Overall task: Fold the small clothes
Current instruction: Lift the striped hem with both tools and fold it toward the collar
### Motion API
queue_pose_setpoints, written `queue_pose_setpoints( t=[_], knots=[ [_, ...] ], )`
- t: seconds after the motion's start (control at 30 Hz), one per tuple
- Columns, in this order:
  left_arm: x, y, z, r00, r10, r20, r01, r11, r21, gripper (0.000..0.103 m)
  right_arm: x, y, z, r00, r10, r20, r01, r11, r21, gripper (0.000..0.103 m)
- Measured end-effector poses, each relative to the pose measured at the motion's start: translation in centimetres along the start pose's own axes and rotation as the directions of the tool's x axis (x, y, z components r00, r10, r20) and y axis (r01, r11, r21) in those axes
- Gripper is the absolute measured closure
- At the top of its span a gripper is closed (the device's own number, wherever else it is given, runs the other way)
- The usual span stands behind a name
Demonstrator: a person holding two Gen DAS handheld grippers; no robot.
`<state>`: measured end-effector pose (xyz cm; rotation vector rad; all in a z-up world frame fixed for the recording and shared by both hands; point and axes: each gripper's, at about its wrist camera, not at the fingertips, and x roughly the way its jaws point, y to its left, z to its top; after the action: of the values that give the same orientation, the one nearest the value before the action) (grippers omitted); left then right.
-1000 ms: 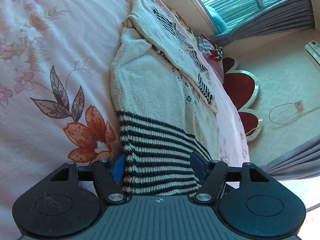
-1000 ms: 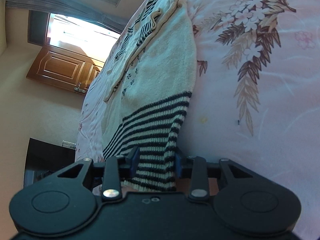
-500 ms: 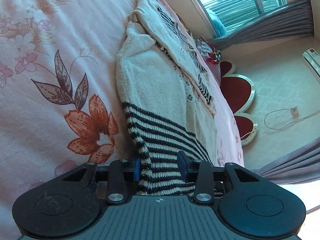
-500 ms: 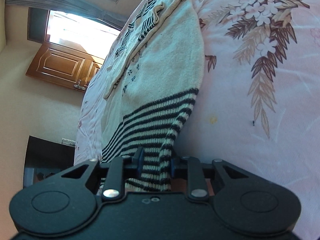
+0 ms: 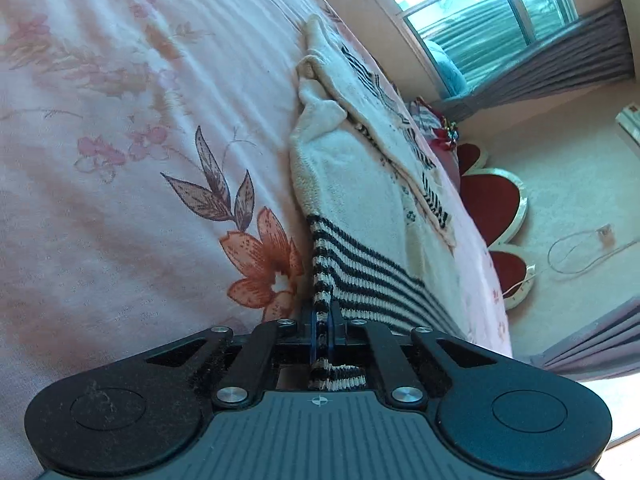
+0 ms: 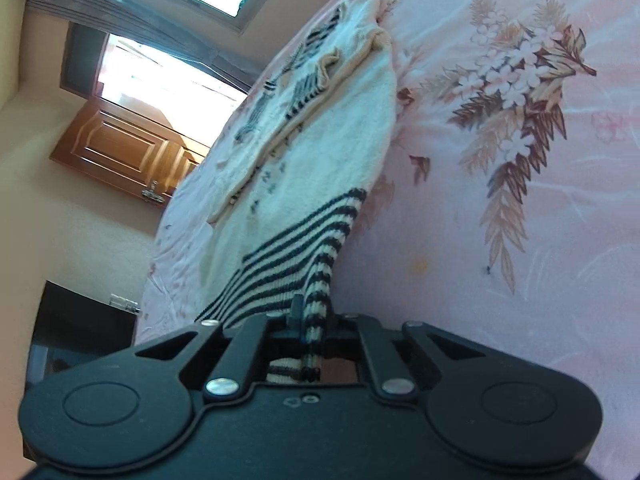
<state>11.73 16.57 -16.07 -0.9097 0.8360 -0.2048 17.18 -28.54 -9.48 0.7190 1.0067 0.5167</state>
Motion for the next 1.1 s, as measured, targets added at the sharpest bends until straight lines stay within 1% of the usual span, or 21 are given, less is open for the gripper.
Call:
queue_pose_setpoints(
  t=[0.07,0.17,0.3,0.4,0.53,0.7,0.83,1.0,1.1],
  knots=[
    [0.0,-0.4,0.2,1.000,-0.007,0.010,0.007,1.000,0.005,0.098,0.4,0.2,-0.2,1.000,0.005,0.001,-0.005,1.000,-0.003,0.097],
    [-0.5,-1.0,0.5,0.998,-0.049,0.044,0.050,0.999,-0.008,0.098,0.0,1.2,0.3,0.999,0.032,0.034,-0.031,0.999,-0.021,0.097],
    [-1.4,-1.4,1.8,0.989,-0.110,0.098,0.114,0.993,-0.033,0.098,-0.9,2.8,2.3,0.995,0.037,0.088,-0.032,0.998,-0.060,0.097],
    [-1.0,-2.1,3.6,0.984,-0.143,0.110,0.148,0.988,-0.038,0.098,-0.6,3.8,4.3,0.993,0.027,0.117,-0.015,0.995,-0.100,0.097],
    [0.5,-4.0,7.8,0.978,-0.152,0.143,0.156,0.988,-0.017,0.098,0.2,4.9,8.2,0.986,0.066,0.152,-0.052,0.994,-0.094,0.097],
    [3.9,-7.4,14.7,0.974,-0.149,0.173,0.142,0.989,0.051,0.098,2.4,5.9,14.8,0.975,0.101,0.197,-0.087,0.993,-0.076,0.097],
    [7.9,-8.7,19.8,0.977,-0.122,0.176,0.111,0.991,0.070,0.098,5.5,5.3,20.1,0.975,0.089,0.204,-0.080,0.995,-0.052,0.097],
    [14.6,-9.0,26.0,0.986,-0.063,0.157,0.051,0.996,0.078,0.098,10.8,2.8,26.3,0.983,0.042,0.176,-0.041,0.999,-0.008,0.097],
    [18.2,-8.7,28.1,0.989,-0.021,0.147,0.010,0.997,0.072,0.098,13.9,1.2,29.3,0.988,0.035,0.149,-0.041,0.998,0.037,0.097]
  ],
)
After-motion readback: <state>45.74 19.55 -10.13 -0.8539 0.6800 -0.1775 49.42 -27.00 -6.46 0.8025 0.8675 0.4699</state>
